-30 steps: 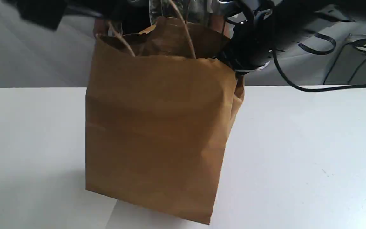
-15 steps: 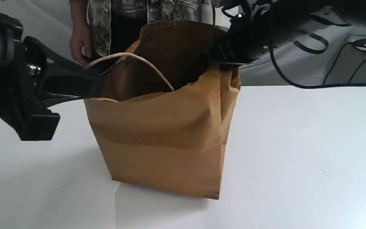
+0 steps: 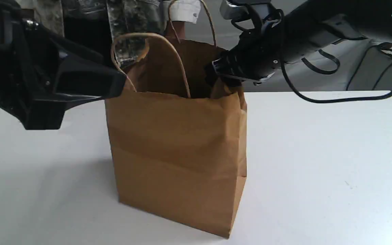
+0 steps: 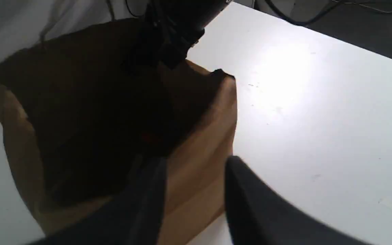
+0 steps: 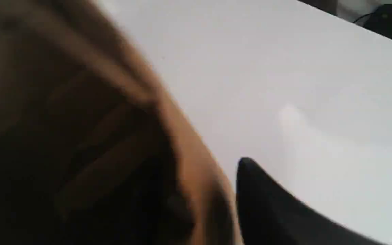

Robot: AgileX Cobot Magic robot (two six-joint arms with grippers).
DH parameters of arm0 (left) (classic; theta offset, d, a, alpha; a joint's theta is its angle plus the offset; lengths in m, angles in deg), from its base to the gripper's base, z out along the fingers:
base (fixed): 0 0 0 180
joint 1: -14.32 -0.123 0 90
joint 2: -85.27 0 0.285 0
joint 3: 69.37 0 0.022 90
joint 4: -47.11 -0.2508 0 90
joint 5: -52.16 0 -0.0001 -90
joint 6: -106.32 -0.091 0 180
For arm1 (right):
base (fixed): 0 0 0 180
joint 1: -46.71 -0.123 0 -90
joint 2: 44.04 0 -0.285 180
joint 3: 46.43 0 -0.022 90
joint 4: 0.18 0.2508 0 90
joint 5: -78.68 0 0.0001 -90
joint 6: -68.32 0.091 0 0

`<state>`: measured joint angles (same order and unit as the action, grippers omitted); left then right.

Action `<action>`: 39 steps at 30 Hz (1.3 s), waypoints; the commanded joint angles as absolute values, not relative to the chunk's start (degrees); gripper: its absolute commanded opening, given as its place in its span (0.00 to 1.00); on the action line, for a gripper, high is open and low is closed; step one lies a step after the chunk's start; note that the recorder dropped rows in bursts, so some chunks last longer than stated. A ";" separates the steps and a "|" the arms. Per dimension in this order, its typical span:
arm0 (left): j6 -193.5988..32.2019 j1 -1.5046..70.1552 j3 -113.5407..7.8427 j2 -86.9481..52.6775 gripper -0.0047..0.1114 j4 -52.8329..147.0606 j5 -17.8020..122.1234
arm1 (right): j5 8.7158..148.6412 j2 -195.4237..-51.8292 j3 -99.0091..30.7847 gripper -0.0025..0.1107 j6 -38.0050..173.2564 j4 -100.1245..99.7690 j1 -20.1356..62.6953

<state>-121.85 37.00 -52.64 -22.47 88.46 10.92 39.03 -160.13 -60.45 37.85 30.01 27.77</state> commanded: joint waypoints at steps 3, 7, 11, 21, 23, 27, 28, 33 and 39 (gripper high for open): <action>-121.71 37.24 -52.94 -22.99 0.61 88.49 11.62 | 38.75 -159.66 -60.40 0.65 36.62 30.45 27.76; -121.82 37.24 -53.16 -22.99 0.61 88.49 12.22 | 38.75 -158.28 -60.40 0.65 36.62 29.97 27.76; -121.94 37.24 -53.16 -23.77 0.61 88.49 14.50 | 39.02 -156.24 -60.40 0.65 36.62 27.18 27.76; -122.06 37.24 -53.16 -28.27 0.61 87.24 14.89 | 34.50 -150.91 -60.40 0.65 36.99 24.14 27.87; -121.92 37.24 -53.16 -30.13 0.61 84.55 15.05 | 33.04 -149.97 -60.40 0.65 37.47 22.89 27.87; -119.28 37.24 -53.16 -35.13 0.61 80.08 14.83 | 30.02 -147.20 -60.40 0.65 41.14 20.16 27.87; -118.13 37.24 -53.16 -37.19 0.61 79.04 15.04 | 29.54 -146.31 -60.40 0.64 41.86 19.63 27.87; -114.27 37.24 -53.16 -46.76 0.61 75.85 17.40 | 28.07 -140.45 -60.40 0.60 41.86 18.62 27.87; -107.41 37.24 -53.16 -61.09 0.61 66.57 19.29 | 26.55 -131.53 -60.31 0.59 41.98 16.86 27.87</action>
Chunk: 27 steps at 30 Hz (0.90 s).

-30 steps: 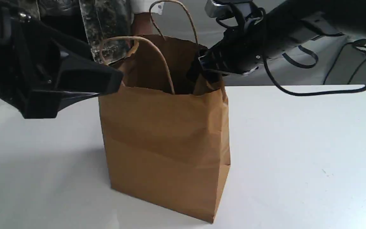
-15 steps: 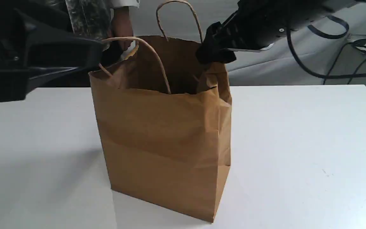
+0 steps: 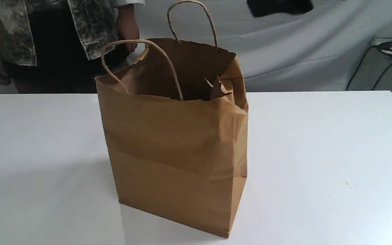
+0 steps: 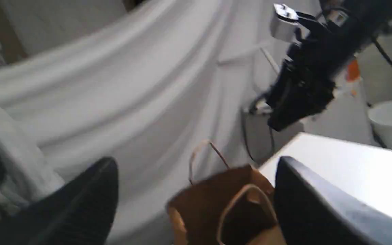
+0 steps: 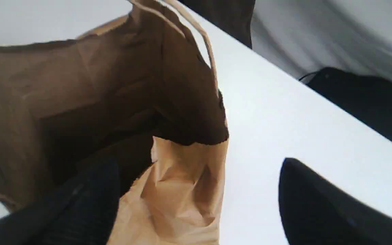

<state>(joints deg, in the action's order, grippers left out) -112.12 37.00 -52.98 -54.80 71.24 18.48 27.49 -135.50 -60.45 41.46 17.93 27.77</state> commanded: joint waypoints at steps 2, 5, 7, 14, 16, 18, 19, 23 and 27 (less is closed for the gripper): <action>-102.44 37.24 -53.16 -65.22 0.61 62.43 18.88 | 26.39 -128.17 -60.31 0.58 41.98 16.65 27.87; -93.21 37.24 -53.16 -70.97 0.61 54.99 17.90 | 25.89 -123.13 -60.31 0.55 41.98 16.65 27.87; -87.75 37.24 -53.16 -74.77 0.61 50.39 17.07 | 24.61 -119.80 -60.31 0.53 41.98 16.27 27.87; -83.99 37.24 -53.16 -82.19 0.61 48.19 16.77 | 20.95 -107.13 -55.58 0.53 41.98 10.37 27.87; -83.85 37.24 -53.16 -83.33 0.61 48.62 16.60 | 20.95 -101.95 -52.14 0.53 41.98 8.77 27.87; -83.85 37.24 -53.16 -83.94 0.61 49.28 15.98 | 21.16 -96.65 -48.34 0.53 41.98 8.01 27.87; -83.97 37.24 -53.16 -84.29 0.61 49.70 15.39 | 21.38 -92.91 -45.76 0.53 41.98 8.01 27.87; -84.17 37.24 -53.16 -85.61 0.61 50.00 10.71 | 22.40 -81.04 -38.10 0.53 41.85 8.11 27.87; -84.17 37.24 -52.93 -86.02 0.61 50.00 5.91 | 24.75 -67.87 -31.89 0.53 42.28 6.04 27.87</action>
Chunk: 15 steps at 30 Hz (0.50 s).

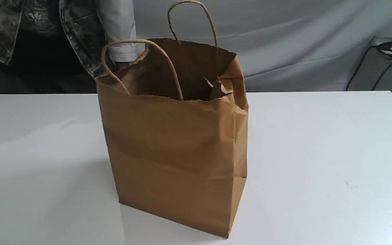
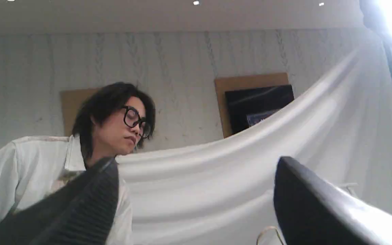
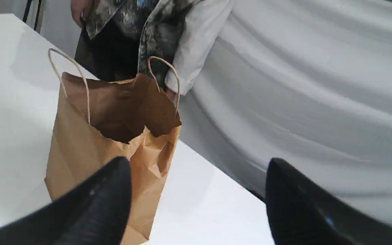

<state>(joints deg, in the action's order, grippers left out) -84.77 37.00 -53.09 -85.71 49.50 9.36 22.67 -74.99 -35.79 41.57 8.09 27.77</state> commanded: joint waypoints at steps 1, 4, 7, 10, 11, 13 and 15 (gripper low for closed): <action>-84.17 37.24 -52.59 -86.05 0.61 50.00 5.53 | 25.61 -64.83 -30.56 0.53 43.14 4.84 27.87; -84.17 37.24 -50.14 -86.05 0.61 50.18 7.46 | 28.04 -57.89 -27.57 0.53 47.66 -0.18 27.87; -84.17 37.24 -44.86 -86.05 0.61 53.04 13.81 | 30.46 -51.93 -24.95 0.53 53.35 -5.31 27.87; -84.35 37.24 -37.95 -86.05 0.61 59.44 24.34 | 29.82 -51.83 -23.72 0.53 56.25 -7.13 27.97; -84.48 37.24 -35.36 -86.05 0.61 61.94 27.56 | 28.58 -51.83 -23.59 0.53 57.27 -7.51 27.97; -85.27 37.24 -30.23 -85.93 0.61 65.71 33.28 | 28.17 -51.83 -22.68 0.53 57.39 -6.87 27.97; -86.56 37.24 -25.95 -85.93 0.60 67.34 36.84 | 28.30 -51.83 -20.84 0.53 57.39 -6.43 27.97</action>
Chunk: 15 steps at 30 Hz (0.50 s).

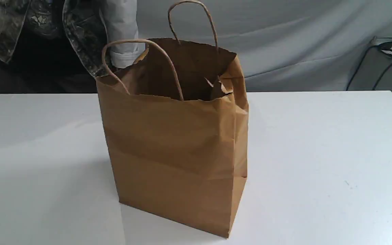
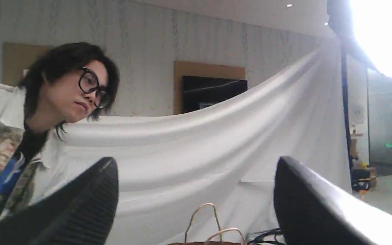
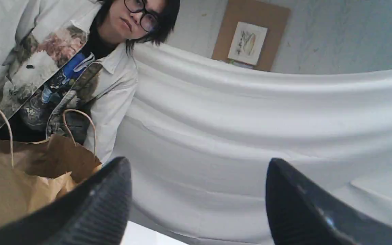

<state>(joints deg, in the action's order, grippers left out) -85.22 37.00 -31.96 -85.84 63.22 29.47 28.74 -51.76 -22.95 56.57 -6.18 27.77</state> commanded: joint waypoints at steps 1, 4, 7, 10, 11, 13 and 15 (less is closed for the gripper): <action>-87.42 37.24 -23.70 -85.93 0.59 67.65 39.03 | 28.39 -51.83 -19.70 0.53 57.39 -6.44 27.97; -87.44 37.24 -18.28 -85.93 0.57 68.29 42.56 | 29.18 -51.83 -15.56 0.53 57.52 -6.06 27.97; -87.44 37.24 -13.75 -85.93 0.57 70.68 43.39 | 33.50 -51.83 -10.26 0.53 59.20 -4.09 27.97; -87.44 37.24 -10.55 -85.93 0.57 70.98 43.51 | 42.35 -51.83 -3.17 0.53 60.88 0.20 27.97; -87.44 37.24 -9.52 -85.93 0.57 70.98 43.61 | 45.65 -51.83 -0.31 0.53 60.85 2.38 27.97; -87.14 37.24 -7.74 -85.93 0.56 70.98 44.46 | 53.79 -51.83 5.18 0.53 61.43 6.68 27.97; -87.19 37.24 -6.00 -85.93 0.54 71.92 45.78 | 61.55 -51.83 11.50 0.53 61.43 10.52 27.97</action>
